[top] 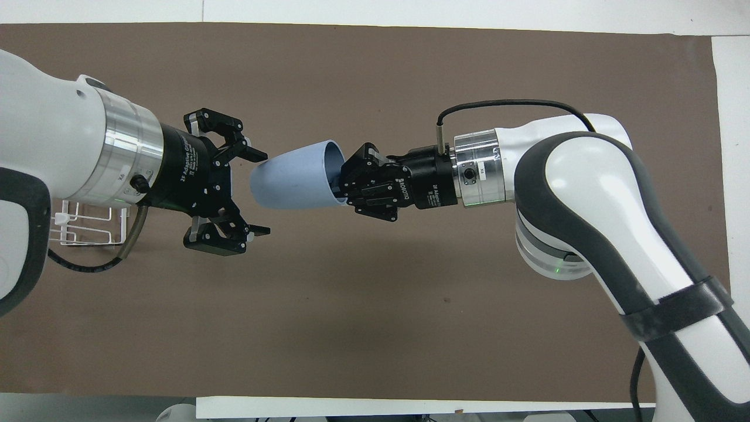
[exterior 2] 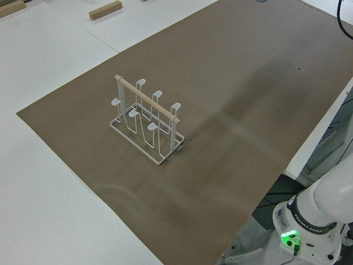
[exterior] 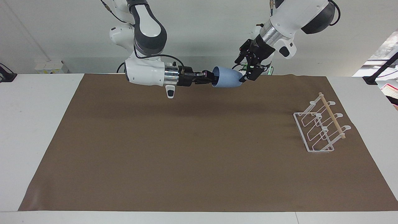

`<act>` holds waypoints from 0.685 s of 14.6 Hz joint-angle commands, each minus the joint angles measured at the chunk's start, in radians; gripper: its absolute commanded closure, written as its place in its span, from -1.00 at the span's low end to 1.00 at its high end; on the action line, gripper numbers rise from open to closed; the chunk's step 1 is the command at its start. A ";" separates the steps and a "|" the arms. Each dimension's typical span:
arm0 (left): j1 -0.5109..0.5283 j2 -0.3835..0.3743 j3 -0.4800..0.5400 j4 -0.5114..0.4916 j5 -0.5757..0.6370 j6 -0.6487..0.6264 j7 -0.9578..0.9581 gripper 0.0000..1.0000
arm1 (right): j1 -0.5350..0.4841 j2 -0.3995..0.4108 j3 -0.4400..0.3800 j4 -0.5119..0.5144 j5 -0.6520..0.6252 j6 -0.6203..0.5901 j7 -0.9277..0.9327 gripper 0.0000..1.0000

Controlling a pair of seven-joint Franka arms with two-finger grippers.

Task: Hang cup on cup holder
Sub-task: 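Close the left gripper on the cup rim while the right gripper holds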

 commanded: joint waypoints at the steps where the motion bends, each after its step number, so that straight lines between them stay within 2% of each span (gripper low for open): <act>1: -0.029 -0.011 0.012 -0.060 -0.017 0.079 -0.011 -1.00 | -0.004 -0.019 0.001 -0.019 0.022 0.011 0.014 1.00; 5: -0.049 0.003 0.013 -0.062 -0.011 0.150 -0.005 -0.98 | -0.004 -0.024 0.003 -0.029 0.022 0.011 0.014 1.00; 6: -0.056 0.003 0.013 -0.062 -0.008 0.153 -0.005 -0.66 | -0.004 -0.024 0.003 -0.029 0.022 0.011 0.014 1.00; 7: -0.058 0.003 0.012 -0.062 -0.003 0.153 0.001 0.28 | -0.004 -0.024 0.003 -0.029 0.022 0.011 0.014 1.00; 8: -0.081 0.001 0.012 -0.063 0.003 0.154 0.026 0.75 | -0.004 -0.024 0.001 -0.029 0.022 0.010 0.014 1.00; 9: -0.095 0.000 0.013 -0.072 0.004 0.162 0.056 0.95 | -0.004 -0.024 0.001 -0.029 0.022 0.011 0.014 1.00; 10: -0.092 0.000 0.012 -0.072 0.004 0.162 0.060 1.00 | -0.004 -0.024 0.003 -0.029 0.022 0.011 0.014 1.00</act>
